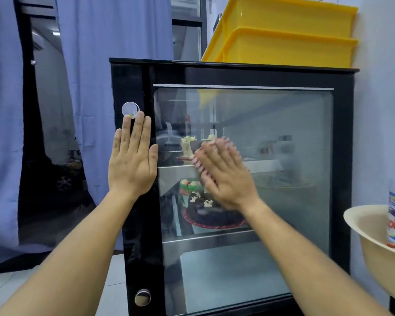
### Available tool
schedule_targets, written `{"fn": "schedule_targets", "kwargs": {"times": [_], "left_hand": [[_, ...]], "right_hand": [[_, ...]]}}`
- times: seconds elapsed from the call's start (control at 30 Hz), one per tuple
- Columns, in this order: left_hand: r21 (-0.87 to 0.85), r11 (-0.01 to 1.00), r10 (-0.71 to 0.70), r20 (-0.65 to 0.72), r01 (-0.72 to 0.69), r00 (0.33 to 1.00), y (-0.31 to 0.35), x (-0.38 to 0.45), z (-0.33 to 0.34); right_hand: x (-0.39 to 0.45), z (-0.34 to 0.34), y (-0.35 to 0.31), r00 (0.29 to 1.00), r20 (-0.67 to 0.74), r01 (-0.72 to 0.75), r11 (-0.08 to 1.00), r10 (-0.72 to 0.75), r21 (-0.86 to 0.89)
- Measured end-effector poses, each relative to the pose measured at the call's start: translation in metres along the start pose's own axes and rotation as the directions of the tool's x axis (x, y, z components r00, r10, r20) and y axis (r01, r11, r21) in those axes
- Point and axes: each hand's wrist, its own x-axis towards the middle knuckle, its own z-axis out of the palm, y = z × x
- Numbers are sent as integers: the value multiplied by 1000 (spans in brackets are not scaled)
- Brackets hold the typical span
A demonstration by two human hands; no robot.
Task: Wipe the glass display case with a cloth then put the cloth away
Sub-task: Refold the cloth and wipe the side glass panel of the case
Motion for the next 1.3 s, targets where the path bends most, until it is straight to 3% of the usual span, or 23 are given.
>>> {"fn": "schedule_targets", "kwargs": {"times": [0.07,0.17,0.23,0.3,0.37,0.4,0.5,0.57,0.6,0.67,0.73,0.77,0.8,0.83,0.87,0.93,0.97,1.0,1.07,1.13,1.17,1.23,1.3], "left_hand": [[0,1000,1,5,-1,1000,0,0,0],[7,1000,-5,4,5,1000,0,-2,-1],[9,1000,-4,9,4,1000,1,0,-1],[12,1000,-1,30,1,1000,0,0,-2],[10,1000,-1,39,0,999,-2,0,-2],[10,1000,-6,42,5,999,-1,-1,-2],[11,1000,-11,34,11,999,-1,-2,-1],[8,1000,-13,31,13,999,-2,-1,0],[6,1000,-15,27,15,1000,-1,-1,0],[8,1000,-17,18,17,1000,0,-2,1],[4,1000,-17,10,17,1000,0,-2,2],[1,1000,-19,6,19,1000,0,-2,2],[-3,1000,-21,4,21,1000,0,-3,2],[-9,1000,-18,3,18,1000,0,-3,2],[-12,1000,-15,2,15,1000,0,-3,2],[-13,1000,-18,3,18,1000,0,-3,2],[-13,1000,-18,0,18,1000,-1,-3,2],[-11,1000,-18,-2,18,1000,-1,-3,3],[-14,1000,-15,-10,15,1000,0,-3,3],[-16,1000,-12,-18,12,1000,-2,-3,4],[-18,1000,-14,-18,13,1000,-2,-4,4],[-25,1000,-17,-25,17,1000,-1,-4,5],[-33,999,-21,-26,21,999,-1,-4,6]], "right_hand": [[0,-4,32,967,-85,-243,970,241,-13],[-43,-1,44,683,-184,-702,705,707,103],[-67,6,15,546,-179,-814,569,819,117],[-81,12,-25,707,-123,-694,717,696,69],[-76,12,-31,921,-40,-388,921,388,26],[-65,9,-17,970,-22,-243,970,243,23],[-29,-6,49,994,-29,-105,994,104,-22],[-29,-12,88,945,-77,-319,947,317,-22],[-36,-13,101,865,-112,-492,871,490,13],[-55,-13,101,521,-148,-825,541,840,166],[-66,-9,75,143,-117,-943,172,983,285],[-69,-6,58,71,-86,-952,93,994,292],[-71,-3,42,95,-77,-958,112,992,265],[-73,-2,28,206,-85,-951,220,975,216],[-72,-1,20,394,-92,-903,403,915,151],[-63,-3,23,810,-61,-583,812,583,21],[-54,-5,35,917,-41,-396,918,396,-4],[-42,-8,51,961,-30,-277,961,277,-11],[-23,-12,81,950,-38,-309,951,309,-11],[-23,-15,110,820,-90,-565,825,565,29],[-31,-17,120,694,-107,-709,702,712,71],[-53,-19,128,347,-107,-915,362,932,177],[-72,-18,114,29,-78,-964,48,997,261]]}}
